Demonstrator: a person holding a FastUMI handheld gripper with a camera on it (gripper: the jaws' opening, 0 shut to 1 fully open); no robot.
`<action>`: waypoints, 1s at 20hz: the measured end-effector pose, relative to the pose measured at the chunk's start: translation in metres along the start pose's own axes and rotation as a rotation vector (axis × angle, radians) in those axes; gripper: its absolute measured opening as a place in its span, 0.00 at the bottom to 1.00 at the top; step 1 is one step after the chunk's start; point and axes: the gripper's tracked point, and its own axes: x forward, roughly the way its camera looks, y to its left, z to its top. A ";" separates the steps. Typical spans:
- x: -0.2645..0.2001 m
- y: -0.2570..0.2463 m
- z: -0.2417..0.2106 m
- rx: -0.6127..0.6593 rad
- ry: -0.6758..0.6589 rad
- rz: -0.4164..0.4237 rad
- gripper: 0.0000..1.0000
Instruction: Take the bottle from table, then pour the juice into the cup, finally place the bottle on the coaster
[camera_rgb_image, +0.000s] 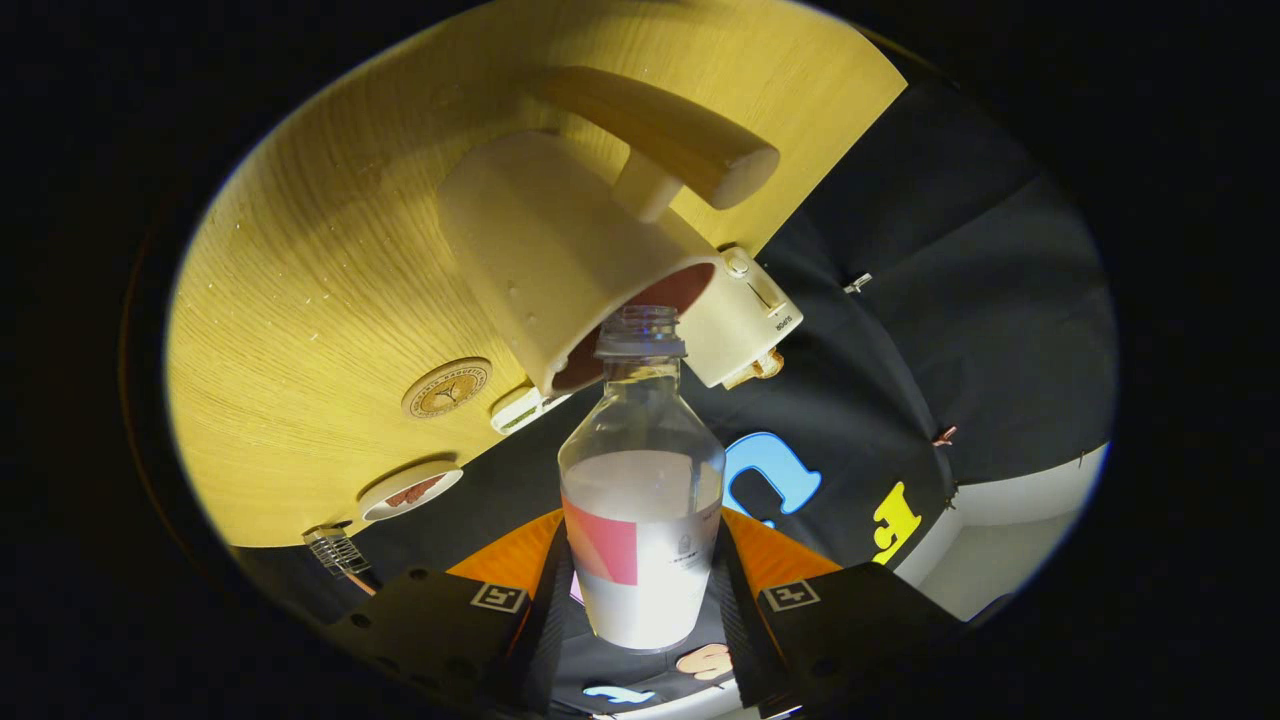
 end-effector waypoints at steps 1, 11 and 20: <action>0.000 0.001 -0.001 0.002 0.001 0.003 0.70; -0.007 0.027 -0.007 0.250 0.068 0.090 0.70; -0.033 0.062 0.005 0.850 0.189 0.268 0.70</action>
